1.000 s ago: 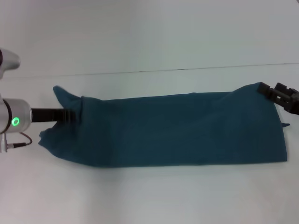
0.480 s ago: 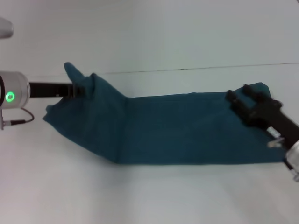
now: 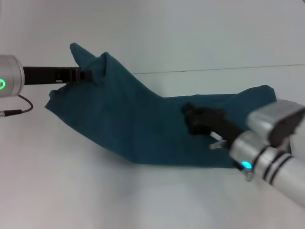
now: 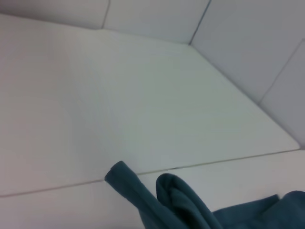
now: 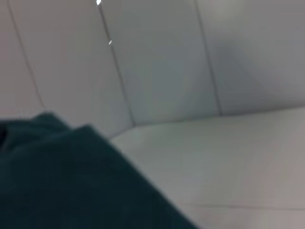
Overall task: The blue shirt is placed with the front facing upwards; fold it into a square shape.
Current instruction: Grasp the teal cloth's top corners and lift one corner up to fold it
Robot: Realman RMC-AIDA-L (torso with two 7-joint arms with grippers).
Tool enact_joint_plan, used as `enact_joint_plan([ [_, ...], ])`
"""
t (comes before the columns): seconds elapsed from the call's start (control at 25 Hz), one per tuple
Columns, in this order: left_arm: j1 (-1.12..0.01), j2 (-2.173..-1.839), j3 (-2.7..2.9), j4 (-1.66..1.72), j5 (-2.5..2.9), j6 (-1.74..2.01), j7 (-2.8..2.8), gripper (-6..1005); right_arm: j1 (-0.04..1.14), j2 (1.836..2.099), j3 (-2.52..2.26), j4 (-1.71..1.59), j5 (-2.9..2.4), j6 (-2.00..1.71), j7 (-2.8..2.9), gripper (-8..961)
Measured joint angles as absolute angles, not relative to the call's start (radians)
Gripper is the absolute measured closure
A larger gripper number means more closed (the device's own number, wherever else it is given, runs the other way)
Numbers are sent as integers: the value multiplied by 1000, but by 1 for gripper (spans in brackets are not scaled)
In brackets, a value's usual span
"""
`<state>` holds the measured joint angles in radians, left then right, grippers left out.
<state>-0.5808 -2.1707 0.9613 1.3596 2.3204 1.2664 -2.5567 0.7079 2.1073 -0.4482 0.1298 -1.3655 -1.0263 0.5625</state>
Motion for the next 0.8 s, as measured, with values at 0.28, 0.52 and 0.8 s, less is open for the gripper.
enact_joint_plan([
  [0.28, -563, -2169, 995, 1477, 2318, 1323, -2614, 965, 828, 2111, -447, 198, -1428, -901, 559, 888],
  [0.52, -562, -2169, 1008, 1544, 2299, 1353, -2638, 965, 905, 2113, -439, 247, -1493, -825, 562, 950],
  [0.8, -562, -2168, 1012, 1572, 2243, 1364, -2637, 965, 971, 2118, -382, 301, -1586, -814, 565, 951],
])
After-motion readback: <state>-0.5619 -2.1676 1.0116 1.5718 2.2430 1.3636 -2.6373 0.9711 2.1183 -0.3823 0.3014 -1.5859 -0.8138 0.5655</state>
